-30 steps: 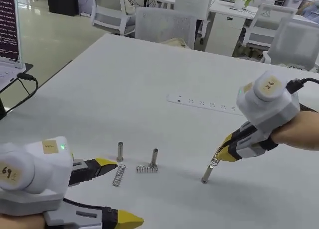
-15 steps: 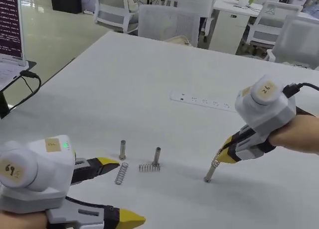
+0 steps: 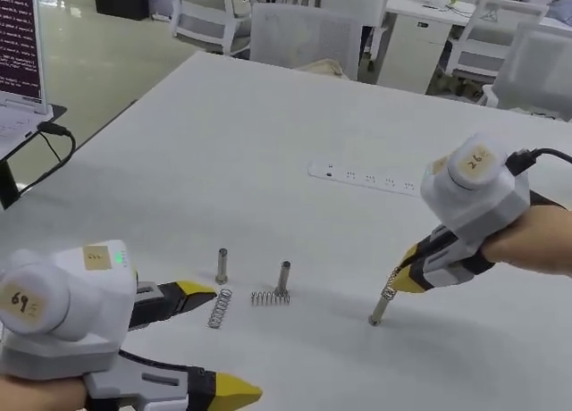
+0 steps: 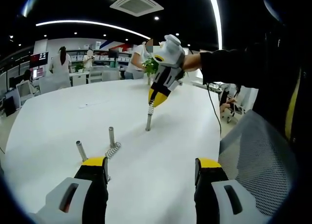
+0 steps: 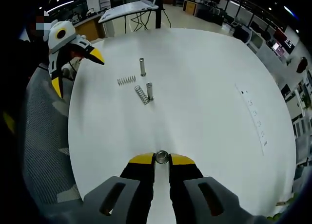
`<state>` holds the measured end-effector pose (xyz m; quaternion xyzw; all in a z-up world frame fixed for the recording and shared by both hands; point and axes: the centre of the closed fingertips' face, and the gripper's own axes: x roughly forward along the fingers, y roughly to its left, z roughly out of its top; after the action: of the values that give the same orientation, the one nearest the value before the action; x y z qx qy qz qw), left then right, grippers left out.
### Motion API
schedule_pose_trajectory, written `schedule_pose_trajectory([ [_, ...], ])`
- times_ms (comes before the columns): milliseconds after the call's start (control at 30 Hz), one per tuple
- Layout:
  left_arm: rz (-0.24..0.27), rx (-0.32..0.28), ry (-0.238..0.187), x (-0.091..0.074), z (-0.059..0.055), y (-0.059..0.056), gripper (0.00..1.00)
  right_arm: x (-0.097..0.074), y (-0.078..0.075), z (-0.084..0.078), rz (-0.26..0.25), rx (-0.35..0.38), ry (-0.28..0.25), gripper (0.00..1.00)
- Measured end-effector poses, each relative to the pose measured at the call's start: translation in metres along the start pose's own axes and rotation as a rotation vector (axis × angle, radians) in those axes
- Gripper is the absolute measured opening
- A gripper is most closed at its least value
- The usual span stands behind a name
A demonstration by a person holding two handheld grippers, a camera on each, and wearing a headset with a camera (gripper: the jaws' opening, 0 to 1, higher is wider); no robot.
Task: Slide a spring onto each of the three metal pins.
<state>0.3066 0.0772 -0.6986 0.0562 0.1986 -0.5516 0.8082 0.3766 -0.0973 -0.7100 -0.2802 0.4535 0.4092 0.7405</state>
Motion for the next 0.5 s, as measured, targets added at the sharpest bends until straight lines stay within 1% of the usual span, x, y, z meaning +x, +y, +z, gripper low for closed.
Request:
schedule_pose_trajectory([
  [200,0.002,0.001,-0.001,0.0,0.0,0.0,0.69,0.006,-0.001,-0.002,0.005,0.009,-0.002,0.08],
  [333,0.001,0.0,0.0,0.0,0.0,0.0,0.69,0.013,-0.002,-0.006,0.009,0.016,0.002,0.08],
  [500,0.001,0.001,0.002,0.001,-0.001,0.0,0.69,0.021,-0.004,-0.01,0.009,0.035,-0.007,0.08],
])
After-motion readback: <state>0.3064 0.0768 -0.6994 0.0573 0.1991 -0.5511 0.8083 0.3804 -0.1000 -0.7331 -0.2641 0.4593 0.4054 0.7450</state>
